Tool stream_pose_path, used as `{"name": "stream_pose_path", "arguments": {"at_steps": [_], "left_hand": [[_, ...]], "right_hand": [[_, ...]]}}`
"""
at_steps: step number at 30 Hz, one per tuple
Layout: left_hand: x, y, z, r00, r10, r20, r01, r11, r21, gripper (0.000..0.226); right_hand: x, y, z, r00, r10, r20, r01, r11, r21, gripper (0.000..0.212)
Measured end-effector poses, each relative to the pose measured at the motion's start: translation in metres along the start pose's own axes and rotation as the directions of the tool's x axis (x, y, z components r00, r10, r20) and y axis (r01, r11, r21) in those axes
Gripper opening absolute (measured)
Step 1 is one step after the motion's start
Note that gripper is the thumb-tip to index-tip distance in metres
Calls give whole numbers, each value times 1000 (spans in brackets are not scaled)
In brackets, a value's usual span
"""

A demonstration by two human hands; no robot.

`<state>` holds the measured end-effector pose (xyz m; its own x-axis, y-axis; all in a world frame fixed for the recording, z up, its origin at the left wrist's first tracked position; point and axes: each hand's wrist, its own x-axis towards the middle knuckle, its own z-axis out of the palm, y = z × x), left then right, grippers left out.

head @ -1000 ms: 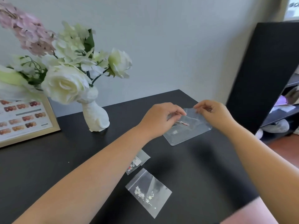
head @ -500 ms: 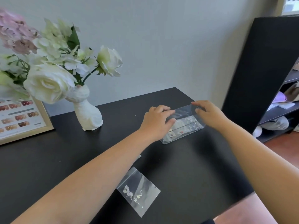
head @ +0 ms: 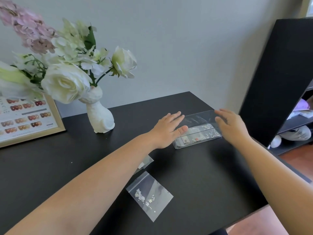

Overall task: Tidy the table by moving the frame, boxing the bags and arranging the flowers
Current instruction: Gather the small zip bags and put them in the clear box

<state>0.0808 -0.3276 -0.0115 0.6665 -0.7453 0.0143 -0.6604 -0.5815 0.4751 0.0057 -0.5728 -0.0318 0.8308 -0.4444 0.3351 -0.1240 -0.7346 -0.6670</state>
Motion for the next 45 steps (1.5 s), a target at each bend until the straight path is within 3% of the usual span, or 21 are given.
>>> {"name": "stream_pose_path", "arguments": {"at_steps": [3,5,8,10,12,14,16,19,25,29,32,35,38,41,43,45], "left_hand": [[-20,-16,-14,997,-8,-82,1,997,-79,63],[-41,-35,-26,996,-28,-82,22,997,-77,55],[-75,-64,-41,995,-100,9,101,993,-62,45],[-94,-78,-45,982,-173,74,177,983,-53,52],[-107,-87,-43,964,-227,136,233,972,-28,64],[-117,-93,-38,956,-241,166,244,970,4,72],[-122,-95,-33,959,-239,151,237,971,26,71],[-122,-93,-32,959,-247,143,247,969,13,51],[-122,-92,-37,959,-247,135,258,964,-63,30],[-122,-93,-37,955,-263,136,286,940,-187,21],[-121,-93,-40,961,-261,91,274,940,-202,21],[-113,-87,-45,975,-224,-13,215,950,-226,21],[-101,-76,-47,979,-166,-119,130,956,-265,27],[-89,-63,-45,976,-110,-186,64,969,-238,28],[-81,-53,-42,972,-72,-223,27,980,-199,27],[-72,-38,-37,969,-21,-245,-22,985,-171,28]], "right_hand": [[-15,-25,2,969,-160,-186,171,984,42,28],[-32,-46,6,911,-331,-247,350,936,38,25],[-61,-72,16,809,-550,-208,564,826,14,22],[-82,-88,24,797,-601,-50,603,792,94,18],[-103,-104,32,809,-533,247,524,845,105,21],[-122,-117,44,773,-388,503,460,888,-22,47],[-135,-125,52,736,-259,626,431,891,-139,75],[-150,-138,57,717,-147,682,435,858,-273,103],[-160,-160,56,656,-51,753,433,843,-319,85],[-152,-158,56,628,-70,775,371,902,-220,54],[-154,-150,57,650,-118,751,242,969,-57,32],[-147,-141,46,720,-197,666,149,980,129,13],[-124,-130,19,836,-295,462,232,954,190,14],[-91,-118,-13,920,-355,166,323,927,190,19],[-66,-109,-28,955,-295,4,285,926,247,21],[-40,-99,-34,973,-220,-72,231,940,250,22]]}}
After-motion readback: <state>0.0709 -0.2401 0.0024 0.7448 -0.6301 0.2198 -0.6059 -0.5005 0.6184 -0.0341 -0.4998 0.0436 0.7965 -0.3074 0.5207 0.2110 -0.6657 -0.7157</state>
